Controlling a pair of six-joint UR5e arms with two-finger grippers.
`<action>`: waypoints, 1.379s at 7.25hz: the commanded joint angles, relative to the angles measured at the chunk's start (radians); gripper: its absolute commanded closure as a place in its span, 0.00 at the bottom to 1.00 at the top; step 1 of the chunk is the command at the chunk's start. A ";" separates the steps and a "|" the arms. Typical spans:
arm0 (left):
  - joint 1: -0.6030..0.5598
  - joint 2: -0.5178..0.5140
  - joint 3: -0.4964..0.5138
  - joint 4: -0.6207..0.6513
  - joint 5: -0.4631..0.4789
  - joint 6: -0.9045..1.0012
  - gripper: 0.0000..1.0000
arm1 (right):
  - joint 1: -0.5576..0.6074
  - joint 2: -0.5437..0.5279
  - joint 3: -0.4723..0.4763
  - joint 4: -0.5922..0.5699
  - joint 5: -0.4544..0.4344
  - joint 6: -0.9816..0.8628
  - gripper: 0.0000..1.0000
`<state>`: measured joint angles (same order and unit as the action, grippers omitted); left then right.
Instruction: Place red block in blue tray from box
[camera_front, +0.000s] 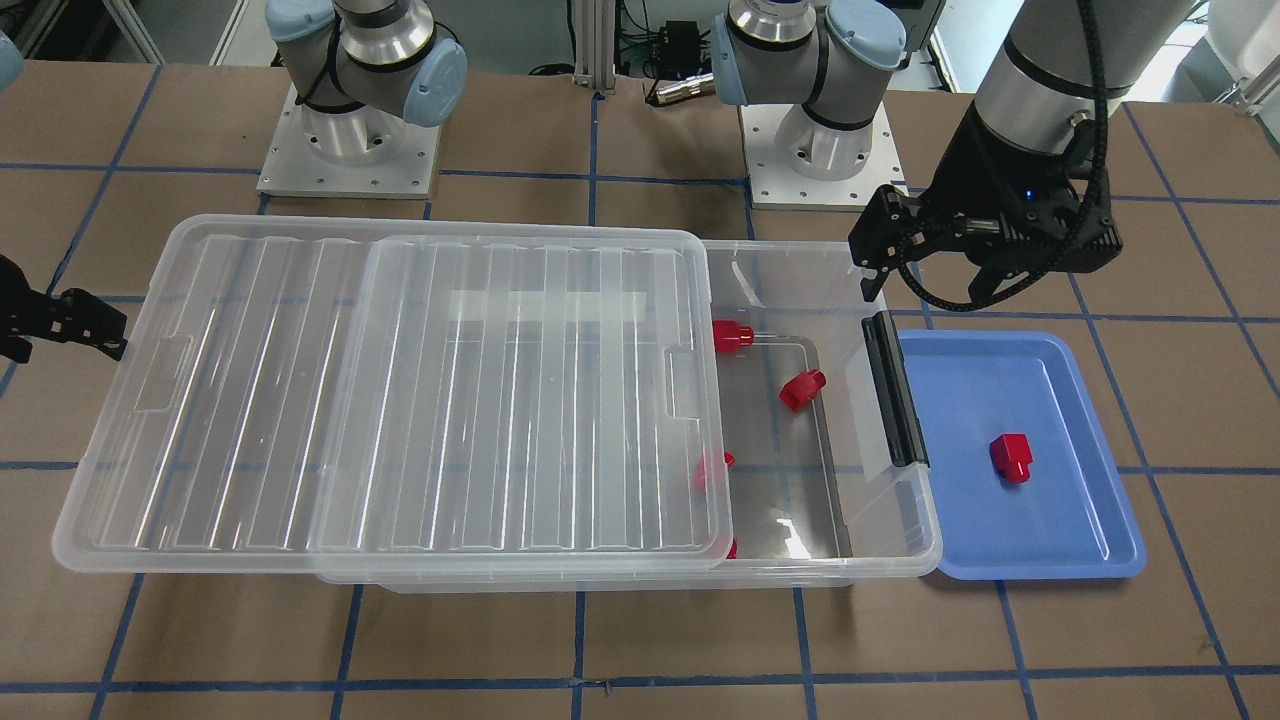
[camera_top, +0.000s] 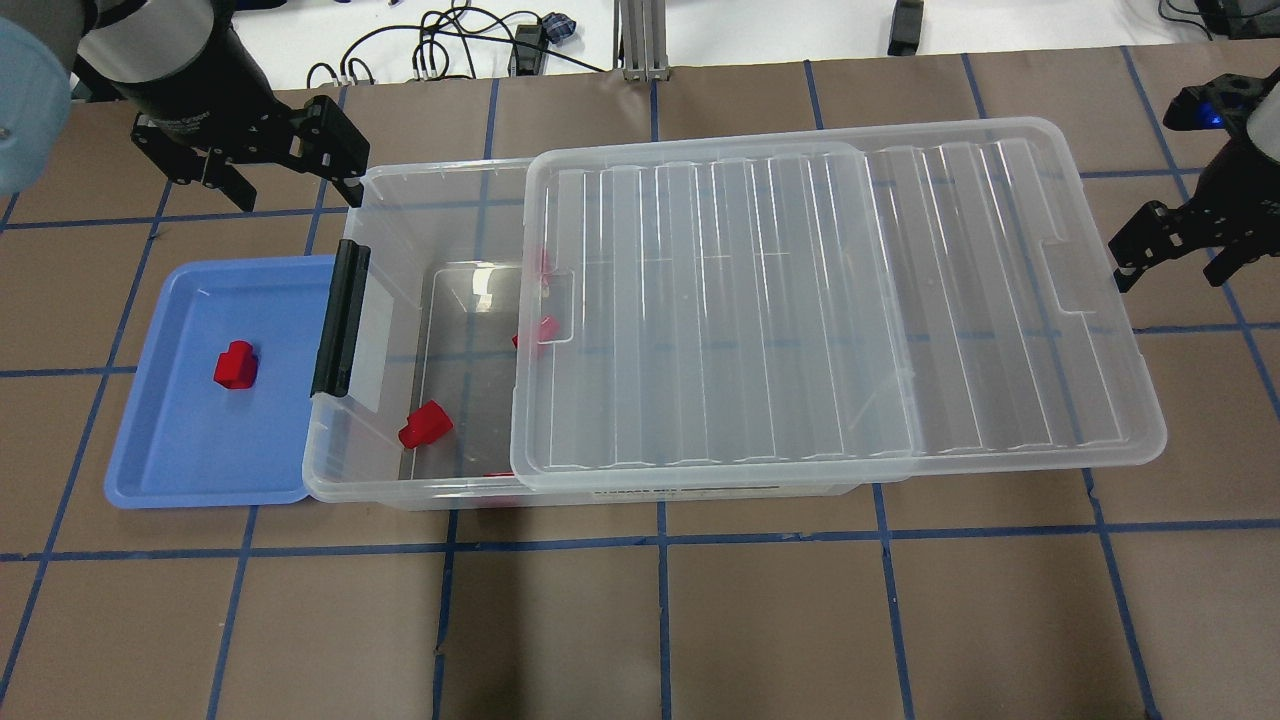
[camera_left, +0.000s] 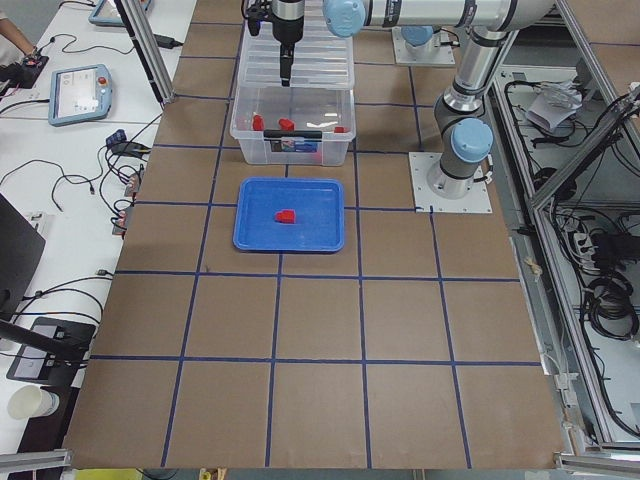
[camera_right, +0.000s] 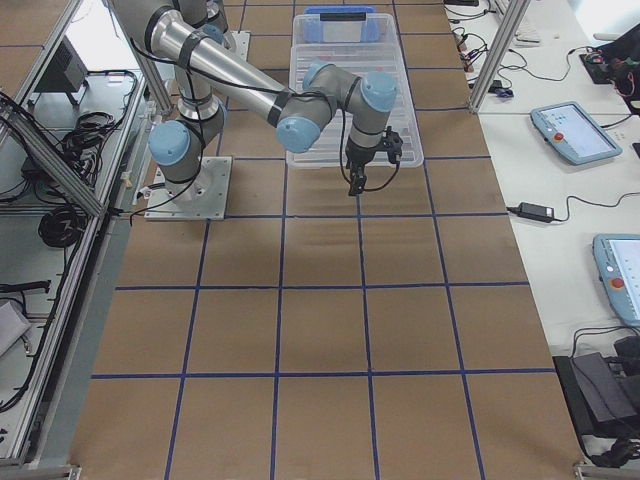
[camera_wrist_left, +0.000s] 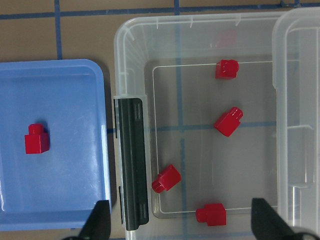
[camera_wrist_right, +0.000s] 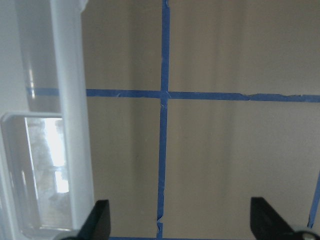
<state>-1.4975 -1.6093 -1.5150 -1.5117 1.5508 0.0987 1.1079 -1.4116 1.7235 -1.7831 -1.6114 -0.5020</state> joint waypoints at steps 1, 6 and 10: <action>-0.007 0.006 -0.005 -0.001 -0.005 -0.002 0.00 | 0.036 0.000 0.005 0.001 0.020 0.005 0.00; -0.007 0.008 -0.004 -0.007 -0.001 0.001 0.00 | 0.125 -0.010 0.037 -0.007 0.054 0.170 0.00; -0.007 0.006 -0.004 -0.007 -0.003 -0.002 0.00 | 0.236 -0.007 0.037 -0.010 0.056 0.328 0.00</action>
<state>-1.5041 -1.6065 -1.5182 -1.5196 1.5484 0.0977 1.3166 -1.4202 1.7609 -1.7924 -1.5560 -0.2085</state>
